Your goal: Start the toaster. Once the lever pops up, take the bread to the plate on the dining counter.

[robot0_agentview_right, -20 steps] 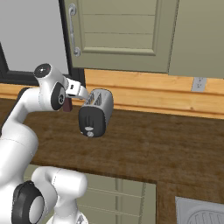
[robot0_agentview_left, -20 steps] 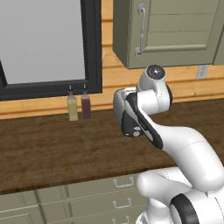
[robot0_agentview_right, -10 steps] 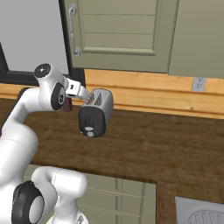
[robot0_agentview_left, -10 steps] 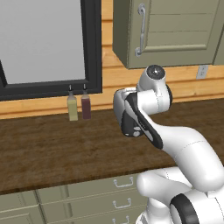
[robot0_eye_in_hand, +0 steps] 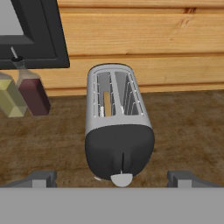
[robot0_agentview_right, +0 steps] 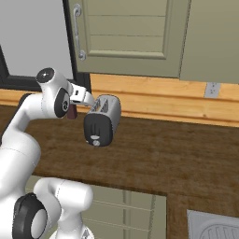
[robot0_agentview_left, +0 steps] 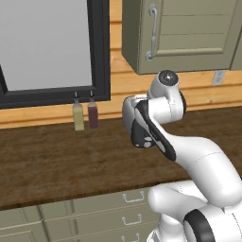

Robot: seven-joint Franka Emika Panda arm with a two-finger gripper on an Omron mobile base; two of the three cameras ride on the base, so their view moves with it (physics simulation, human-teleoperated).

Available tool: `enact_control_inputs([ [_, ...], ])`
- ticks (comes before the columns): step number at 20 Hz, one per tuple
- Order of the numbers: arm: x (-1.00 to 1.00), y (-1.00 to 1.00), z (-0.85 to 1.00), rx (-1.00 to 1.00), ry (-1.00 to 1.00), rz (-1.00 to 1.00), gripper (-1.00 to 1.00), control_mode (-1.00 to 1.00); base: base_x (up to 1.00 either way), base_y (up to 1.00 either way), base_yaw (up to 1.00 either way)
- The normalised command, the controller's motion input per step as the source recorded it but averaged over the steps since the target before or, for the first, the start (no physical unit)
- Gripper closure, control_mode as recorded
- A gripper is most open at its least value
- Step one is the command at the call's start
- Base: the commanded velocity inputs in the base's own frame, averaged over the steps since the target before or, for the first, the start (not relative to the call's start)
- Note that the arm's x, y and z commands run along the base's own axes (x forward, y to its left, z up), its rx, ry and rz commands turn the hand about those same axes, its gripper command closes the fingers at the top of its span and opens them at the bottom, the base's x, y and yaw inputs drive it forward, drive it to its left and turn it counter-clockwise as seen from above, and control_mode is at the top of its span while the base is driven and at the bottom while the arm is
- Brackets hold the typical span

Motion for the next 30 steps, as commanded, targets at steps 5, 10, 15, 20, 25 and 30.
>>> enact_control_inputs([
  [5,0.0,0.0,0.0,0.0,0.0,0.0,-1.0,-1.0,0.0,0.0,0.0],
  [10,0.0,0.0,0.0,0.0,0.0,0.0,-1.0,-1.0,0.0,0.0,0.0],
  [15,0.0,0.0,0.0,0.0,0.0,0.0,-1.0,-1.0,0.0,0.0,0.0],
  [20,0.0,0.0,0.0,0.0,0.0,0.0,-1.0,-1.0,0.0,0.0,0.0],
  [25,0.0,0.0,0.0,0.0,0.0,0.0,-1.0,-1.0,0.0,0.0,0.0],
  [30,0.0,0.0,0.0,0.0,0.0,0.0,-1.0,-1.0,0.0,0.0,0.0],
])
